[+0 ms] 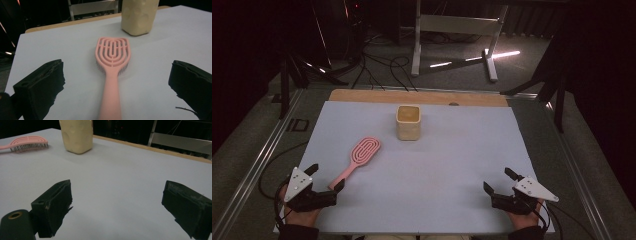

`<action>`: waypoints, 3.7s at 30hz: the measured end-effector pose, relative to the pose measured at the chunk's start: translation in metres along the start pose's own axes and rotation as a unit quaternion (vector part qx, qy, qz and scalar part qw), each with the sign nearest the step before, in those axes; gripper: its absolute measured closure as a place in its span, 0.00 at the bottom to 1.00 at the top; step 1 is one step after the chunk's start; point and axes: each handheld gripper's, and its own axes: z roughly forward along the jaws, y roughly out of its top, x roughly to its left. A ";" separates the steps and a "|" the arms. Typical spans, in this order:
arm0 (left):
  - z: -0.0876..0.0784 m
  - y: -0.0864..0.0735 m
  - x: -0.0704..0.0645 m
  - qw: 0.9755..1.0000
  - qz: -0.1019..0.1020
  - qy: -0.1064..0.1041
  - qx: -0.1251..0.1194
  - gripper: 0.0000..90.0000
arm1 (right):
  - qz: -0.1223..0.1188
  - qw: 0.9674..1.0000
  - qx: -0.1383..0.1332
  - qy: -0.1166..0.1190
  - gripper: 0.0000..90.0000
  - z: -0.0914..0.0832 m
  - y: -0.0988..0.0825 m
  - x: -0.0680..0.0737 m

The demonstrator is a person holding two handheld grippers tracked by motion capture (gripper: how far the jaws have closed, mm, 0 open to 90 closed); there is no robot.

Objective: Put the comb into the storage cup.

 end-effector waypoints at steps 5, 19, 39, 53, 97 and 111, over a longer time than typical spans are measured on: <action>0.001 0.000 -0.001 1.000 0.003 0.001 -0.001 0.01 | 0.004 1.000 0.000 0.003 0.10 0.002 -0.001 0.000; 0.001 0.002 0.003 1.000 -0.003 0.007 0.001 0.01 | 0.002 1.000 -0.009 -0.005 0.10 0.005 -0.003 0.001; 0.007 0.031 0.008 1.000 -0.010 -0.013 0.012 0.00 | 0.011 0.999 -0.017 -0.026 0.10 0.000 -0.005 -0.002; 0.016 0.041 0.011 0.999 -0.007 -0.012 0.031 0.00 | 0.012 1.000 -0.014 -0.024 0.10 0.001 -0.005 -0.002; 0.058 0.055 0.011 0.991 0.025 -0.022 0.127 0.00 | 0.012 1.000 -0.012 -0.023 0.10 0.002 -0.006 -0.003; 0.072 0.058 0.010 0.986 0.032 -0.031 0.161 0.00 | 0.013 1.000 -0.011 -0.021 0.10 0.002 -0.006 -0.003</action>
